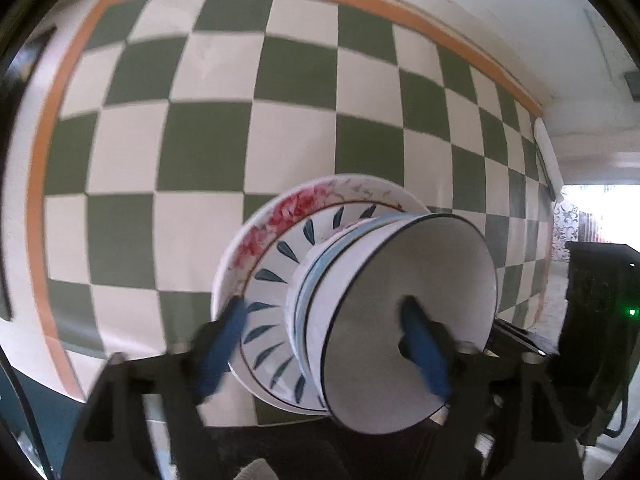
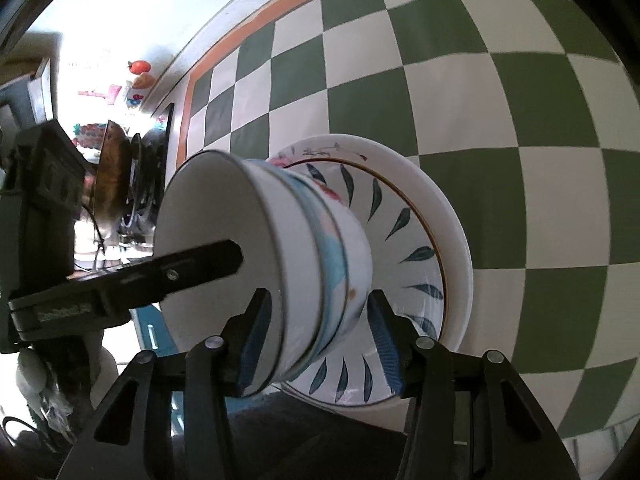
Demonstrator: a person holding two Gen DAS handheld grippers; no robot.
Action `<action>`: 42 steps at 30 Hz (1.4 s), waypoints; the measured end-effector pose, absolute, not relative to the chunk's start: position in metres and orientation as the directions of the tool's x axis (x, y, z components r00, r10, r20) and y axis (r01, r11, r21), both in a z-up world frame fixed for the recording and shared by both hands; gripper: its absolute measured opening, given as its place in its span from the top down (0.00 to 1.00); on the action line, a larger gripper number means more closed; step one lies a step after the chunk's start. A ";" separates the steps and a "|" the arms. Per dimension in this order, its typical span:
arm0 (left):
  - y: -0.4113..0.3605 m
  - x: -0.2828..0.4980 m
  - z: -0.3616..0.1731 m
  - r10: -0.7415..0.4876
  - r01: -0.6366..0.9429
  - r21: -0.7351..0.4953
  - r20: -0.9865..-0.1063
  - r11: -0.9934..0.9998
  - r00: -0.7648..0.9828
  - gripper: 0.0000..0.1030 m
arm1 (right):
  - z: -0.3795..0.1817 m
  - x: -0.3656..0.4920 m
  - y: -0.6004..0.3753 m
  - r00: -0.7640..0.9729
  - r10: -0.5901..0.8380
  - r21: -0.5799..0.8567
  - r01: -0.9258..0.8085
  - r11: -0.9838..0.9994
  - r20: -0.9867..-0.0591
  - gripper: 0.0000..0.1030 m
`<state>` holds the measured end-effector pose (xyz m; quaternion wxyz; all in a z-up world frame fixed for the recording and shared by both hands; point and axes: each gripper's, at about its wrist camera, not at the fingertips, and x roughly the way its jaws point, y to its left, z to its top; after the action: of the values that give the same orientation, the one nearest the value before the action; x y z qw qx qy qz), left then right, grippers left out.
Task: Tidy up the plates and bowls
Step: 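Carry the bowl stack over the plate stack and lower it onto the plates, then open both grippers and pull them back from the stack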
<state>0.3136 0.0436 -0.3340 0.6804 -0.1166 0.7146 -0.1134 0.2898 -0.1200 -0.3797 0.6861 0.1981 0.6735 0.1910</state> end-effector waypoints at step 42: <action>0.033 0.183 -0.176 -0.037 0.071 -0.005 -0.883 0.997 0.468 0.00 | -0.186 0.144 -0.131 0.489 0.136 0.139 -0.029 0.990 -0.862 0.02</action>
<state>0.1827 0.0328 -0.1757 0.8565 0.0163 0.5148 -0.0316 0.1445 -0.1313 -0.1862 0.8612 0.0531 0.5032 0.0476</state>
